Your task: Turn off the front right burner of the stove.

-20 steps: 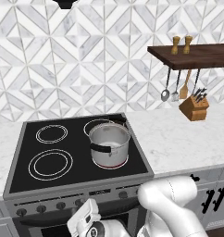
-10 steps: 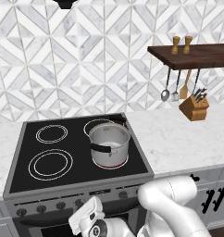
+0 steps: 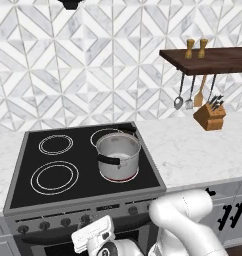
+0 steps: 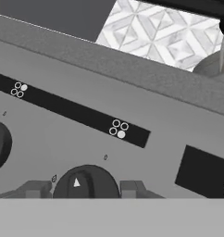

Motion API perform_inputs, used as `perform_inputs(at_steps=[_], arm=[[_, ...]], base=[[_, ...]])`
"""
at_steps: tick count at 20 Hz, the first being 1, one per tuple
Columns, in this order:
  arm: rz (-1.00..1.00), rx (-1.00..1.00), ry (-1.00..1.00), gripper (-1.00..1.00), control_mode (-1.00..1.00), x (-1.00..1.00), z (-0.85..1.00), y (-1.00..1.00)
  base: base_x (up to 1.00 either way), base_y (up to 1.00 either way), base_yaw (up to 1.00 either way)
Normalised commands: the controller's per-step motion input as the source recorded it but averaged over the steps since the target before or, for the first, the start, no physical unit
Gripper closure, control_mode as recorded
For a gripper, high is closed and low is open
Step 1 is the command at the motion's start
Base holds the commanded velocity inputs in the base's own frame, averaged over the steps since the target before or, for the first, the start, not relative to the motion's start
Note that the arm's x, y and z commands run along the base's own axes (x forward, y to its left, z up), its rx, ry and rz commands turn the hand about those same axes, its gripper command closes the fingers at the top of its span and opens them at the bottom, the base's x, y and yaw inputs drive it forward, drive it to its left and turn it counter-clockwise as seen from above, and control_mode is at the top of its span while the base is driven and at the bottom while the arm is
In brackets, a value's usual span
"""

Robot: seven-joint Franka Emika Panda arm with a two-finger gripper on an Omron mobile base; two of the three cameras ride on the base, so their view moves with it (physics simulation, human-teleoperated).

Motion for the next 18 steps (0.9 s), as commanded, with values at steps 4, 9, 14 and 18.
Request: perform_inputs(at_steps=[4,9,14,18], arm=[[-0.08,0.63,-0.18,1.00,-1.00,0.00,0.58,-0.33],[-0.12,0.67,-0.18,1.00,-1.00,0.00,0.62,-0.51],[-0.25,0.64,-0.17,1.00,-1.00,0.00,0.49,-0.65],[-0.32,0.80,-0.30,1.00,-1.00,-0.16,0.56,-0.46]], base=[[0.00,0.00,0.00],[0.00,0.00,0.00],[0.00,0.00,0.00],[0.00,0.00,0.00]])
